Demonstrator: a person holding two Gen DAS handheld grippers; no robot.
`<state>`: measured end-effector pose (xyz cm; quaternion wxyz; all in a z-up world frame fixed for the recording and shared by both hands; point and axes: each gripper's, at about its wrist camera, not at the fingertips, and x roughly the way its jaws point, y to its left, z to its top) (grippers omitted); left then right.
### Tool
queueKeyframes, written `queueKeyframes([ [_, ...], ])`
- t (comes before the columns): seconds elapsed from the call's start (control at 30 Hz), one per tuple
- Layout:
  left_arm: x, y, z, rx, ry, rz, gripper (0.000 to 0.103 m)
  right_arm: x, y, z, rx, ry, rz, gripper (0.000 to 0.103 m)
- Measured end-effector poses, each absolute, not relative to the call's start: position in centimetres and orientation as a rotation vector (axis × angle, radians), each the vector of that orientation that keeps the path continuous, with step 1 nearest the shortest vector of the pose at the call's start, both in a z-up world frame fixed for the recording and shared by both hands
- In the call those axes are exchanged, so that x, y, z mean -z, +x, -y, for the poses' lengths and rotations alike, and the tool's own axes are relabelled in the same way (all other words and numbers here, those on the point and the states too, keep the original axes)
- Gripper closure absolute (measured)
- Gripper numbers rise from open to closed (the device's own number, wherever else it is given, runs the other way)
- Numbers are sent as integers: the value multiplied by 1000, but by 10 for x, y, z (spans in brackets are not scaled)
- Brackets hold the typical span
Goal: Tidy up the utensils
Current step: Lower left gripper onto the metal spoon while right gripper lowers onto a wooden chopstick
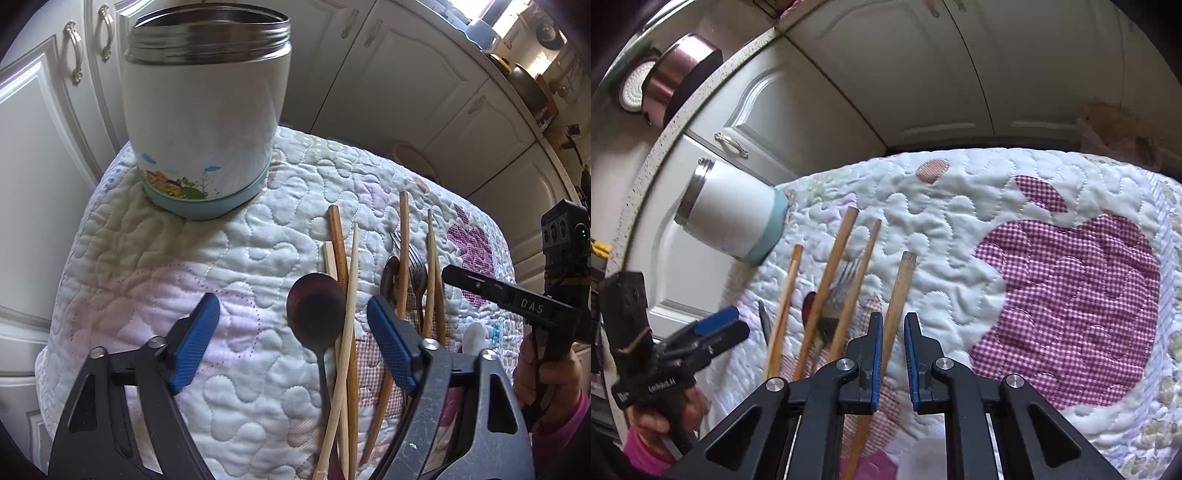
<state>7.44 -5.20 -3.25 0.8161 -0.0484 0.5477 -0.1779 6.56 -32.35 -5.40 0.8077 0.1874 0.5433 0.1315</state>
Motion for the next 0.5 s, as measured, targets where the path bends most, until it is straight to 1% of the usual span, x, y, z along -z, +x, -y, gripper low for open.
queueKeyframes([
  [0.03,34,76,54,385,-95,-1172,34,55,65,324,-273,392,-1163,92],
  [0.17,40,81,60,391,-79,-1190,34,59,67,331,-274,447,-1183,91],
  [0.2,41,82,61,395,-79,-1192,34,59,68,331,-277,453,-1184,86],
  [0.27,43,84,62,405,-79,-1194,34,59,69,329,-288,443,-1181,80],
  [0.3,43,85,64,409,-78,-1194,38,58,70,328,-291,434,-1182,79],
  [0.33,44,86,65,419,-73,-1197,50,59,71,325,-296,425,-1183,79],
  [0.37,46,88,66,428,-69,-1207,56,59,72,325,-303,419,-1182,79],
  [0.4,48,89,67,437,-69,-1216,67,59,73,324,-306,420,-1179,79],
  [0.43,50,90,68,443,-64,-1220,69,59,74,323,-307,423,-1177,79],
  [0.5,49,90,69,460,-59,-1215,70,60,75,324,-306,429,-1175,79],
])
